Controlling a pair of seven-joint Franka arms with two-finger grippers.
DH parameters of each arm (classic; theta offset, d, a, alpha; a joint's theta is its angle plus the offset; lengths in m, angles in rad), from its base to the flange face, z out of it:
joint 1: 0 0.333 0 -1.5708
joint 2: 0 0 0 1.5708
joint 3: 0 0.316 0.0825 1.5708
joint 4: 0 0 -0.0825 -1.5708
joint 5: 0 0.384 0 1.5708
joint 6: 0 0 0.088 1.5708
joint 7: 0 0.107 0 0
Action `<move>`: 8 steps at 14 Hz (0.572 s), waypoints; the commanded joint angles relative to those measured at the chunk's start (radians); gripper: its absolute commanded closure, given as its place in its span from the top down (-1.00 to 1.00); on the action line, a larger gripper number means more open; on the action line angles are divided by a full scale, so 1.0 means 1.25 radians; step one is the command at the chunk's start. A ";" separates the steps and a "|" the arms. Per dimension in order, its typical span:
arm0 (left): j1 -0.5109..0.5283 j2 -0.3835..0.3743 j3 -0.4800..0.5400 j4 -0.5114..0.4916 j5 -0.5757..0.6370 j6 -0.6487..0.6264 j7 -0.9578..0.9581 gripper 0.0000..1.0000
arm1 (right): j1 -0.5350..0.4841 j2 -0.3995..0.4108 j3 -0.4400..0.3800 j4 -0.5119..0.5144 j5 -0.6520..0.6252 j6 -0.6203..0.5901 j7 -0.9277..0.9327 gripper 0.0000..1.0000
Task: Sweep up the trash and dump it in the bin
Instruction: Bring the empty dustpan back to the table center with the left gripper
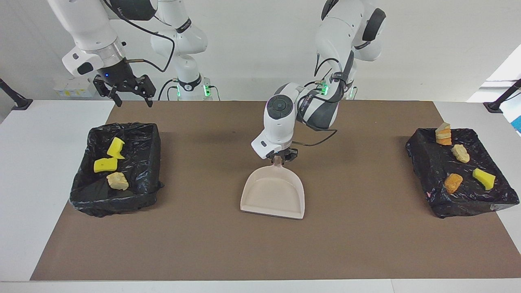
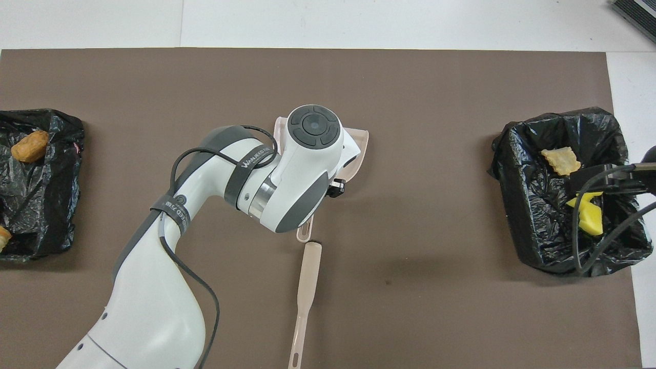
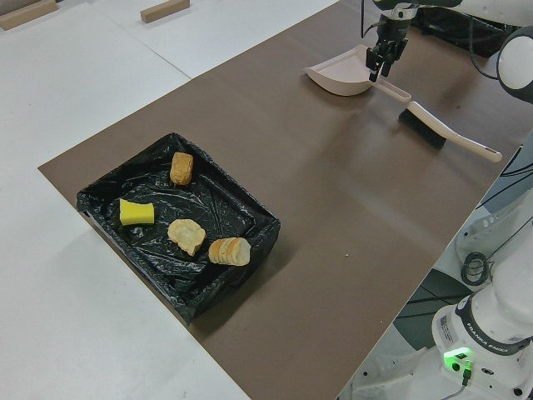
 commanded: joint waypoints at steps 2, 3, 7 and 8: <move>0.038 -0.145 0.017 -0.117 0.005 -0.014 0.002 1.00 | -0.005 0.001 0.002 0.002 0.016 0.011 0.010 1.00; 0.057 -0.179 0.017 -0.148 0.006 -0.015 0.002 1.00 | -0.005 0.001 0.002 0.002 0.016 0.011 0.010 1.00; 0.155 -0.325 0.017 -0.256 0.005 -0.019 0.063 1.00 | -0.005 0.001 0.002 0.002 0.016 0.011 0.010 1.00; 0.182 -0.372 0.017 -0.293 0.005 -0.022 0.123 1.00 | -0.005 0.001 0.002 0.002 0.017 0.011 0.010 1.00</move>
